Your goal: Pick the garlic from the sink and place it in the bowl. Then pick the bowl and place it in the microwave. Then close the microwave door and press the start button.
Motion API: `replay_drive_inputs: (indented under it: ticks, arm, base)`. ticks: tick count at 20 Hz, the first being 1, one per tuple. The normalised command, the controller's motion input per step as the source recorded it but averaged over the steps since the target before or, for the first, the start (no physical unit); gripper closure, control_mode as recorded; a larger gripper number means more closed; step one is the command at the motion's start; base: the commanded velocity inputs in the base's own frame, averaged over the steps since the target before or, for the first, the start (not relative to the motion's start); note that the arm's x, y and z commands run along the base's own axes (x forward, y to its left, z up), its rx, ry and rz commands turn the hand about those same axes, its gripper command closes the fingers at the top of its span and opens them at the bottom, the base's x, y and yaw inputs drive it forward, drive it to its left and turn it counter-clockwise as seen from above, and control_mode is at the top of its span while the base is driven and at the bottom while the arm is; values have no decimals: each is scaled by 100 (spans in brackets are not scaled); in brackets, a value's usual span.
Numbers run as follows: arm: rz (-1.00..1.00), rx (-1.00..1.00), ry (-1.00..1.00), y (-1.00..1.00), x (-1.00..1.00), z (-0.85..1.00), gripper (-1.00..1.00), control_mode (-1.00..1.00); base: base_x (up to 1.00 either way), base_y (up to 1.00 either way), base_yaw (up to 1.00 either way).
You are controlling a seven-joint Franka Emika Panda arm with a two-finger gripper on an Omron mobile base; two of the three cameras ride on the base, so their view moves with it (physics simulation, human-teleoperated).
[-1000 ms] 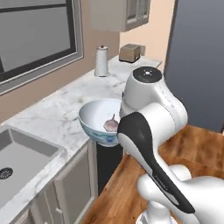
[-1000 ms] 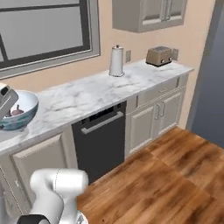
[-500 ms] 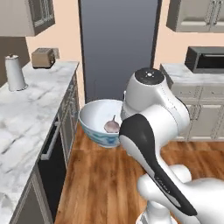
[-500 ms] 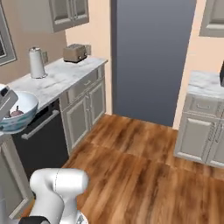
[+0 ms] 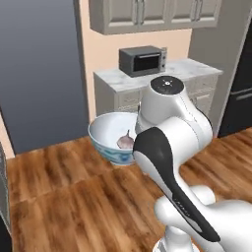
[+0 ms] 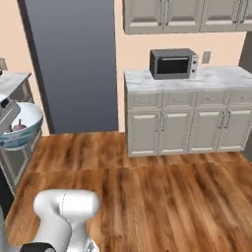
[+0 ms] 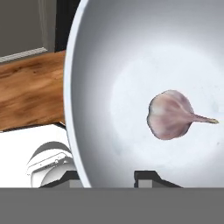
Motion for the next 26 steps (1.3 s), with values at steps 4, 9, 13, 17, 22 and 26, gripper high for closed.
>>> replay_drive_inputs:
  ticks: [4, 9, 13, 17, 22, 26]
  arm:
    - [0, 0, 0, 0, 0, 0, 100, 100]
    - [0, 0, 0, 0, 0, 0, 100, 100]
    - [0, 0, 0, 0, 0, 0, 100, 100]
    - [0, 0, 0, 0, 0, 0, 100, 100]
    - [0, 0, 0, 0, 0, 0, 100, 100]
    - [0, 0, 0, 0, 0, 0, 100, 100]
  base:
    - [18, 0, -71]
    - [11, 0, -68]
    - [5, -1, -68]
    - [0, -9, -68]
    - [4, -18, -65]
    - [69, -6, -53]
